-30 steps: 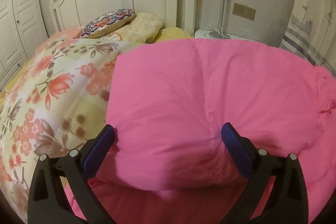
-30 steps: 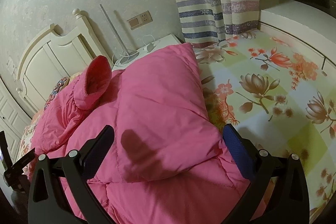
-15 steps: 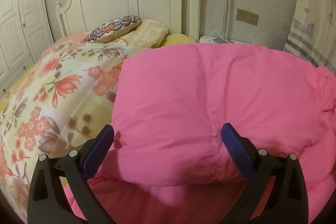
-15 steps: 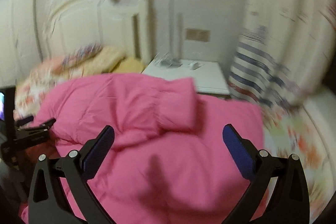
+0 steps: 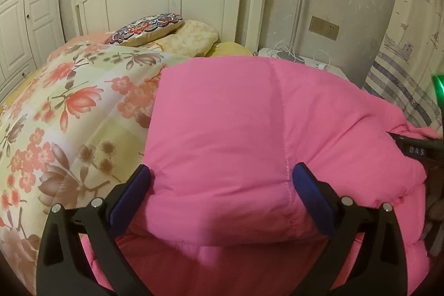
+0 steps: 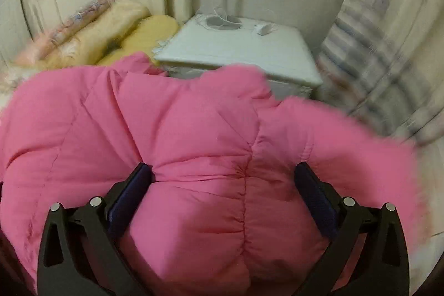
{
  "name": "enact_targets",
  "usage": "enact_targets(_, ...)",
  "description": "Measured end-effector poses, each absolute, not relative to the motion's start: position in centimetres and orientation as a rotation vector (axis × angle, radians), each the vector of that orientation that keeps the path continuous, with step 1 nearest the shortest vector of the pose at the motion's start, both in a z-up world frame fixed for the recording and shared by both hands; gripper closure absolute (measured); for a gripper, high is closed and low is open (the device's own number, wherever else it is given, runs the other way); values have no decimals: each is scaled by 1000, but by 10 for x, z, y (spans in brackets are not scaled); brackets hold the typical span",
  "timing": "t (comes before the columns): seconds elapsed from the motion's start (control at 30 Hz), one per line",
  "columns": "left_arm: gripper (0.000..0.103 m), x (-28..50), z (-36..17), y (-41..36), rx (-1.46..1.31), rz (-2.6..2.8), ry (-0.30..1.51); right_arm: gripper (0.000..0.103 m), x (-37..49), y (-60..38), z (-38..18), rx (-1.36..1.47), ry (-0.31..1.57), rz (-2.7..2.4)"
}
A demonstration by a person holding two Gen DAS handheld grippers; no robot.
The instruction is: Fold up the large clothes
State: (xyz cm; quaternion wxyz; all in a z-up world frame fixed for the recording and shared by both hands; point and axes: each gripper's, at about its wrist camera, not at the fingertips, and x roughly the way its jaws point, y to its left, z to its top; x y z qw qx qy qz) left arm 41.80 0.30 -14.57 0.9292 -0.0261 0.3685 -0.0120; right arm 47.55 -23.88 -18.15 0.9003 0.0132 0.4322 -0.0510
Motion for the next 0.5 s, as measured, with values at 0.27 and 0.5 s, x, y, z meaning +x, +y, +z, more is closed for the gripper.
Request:
enact_targets(0.27, 2, 419, -146, 2, -48, -24, 752, 4, 479, -237, -191, 7, 905, -110)
enact_targets(0.5, 2, 415, -137, 0, -33, 4, 728, 4, 477, -242, -195, 28, 902, -105)
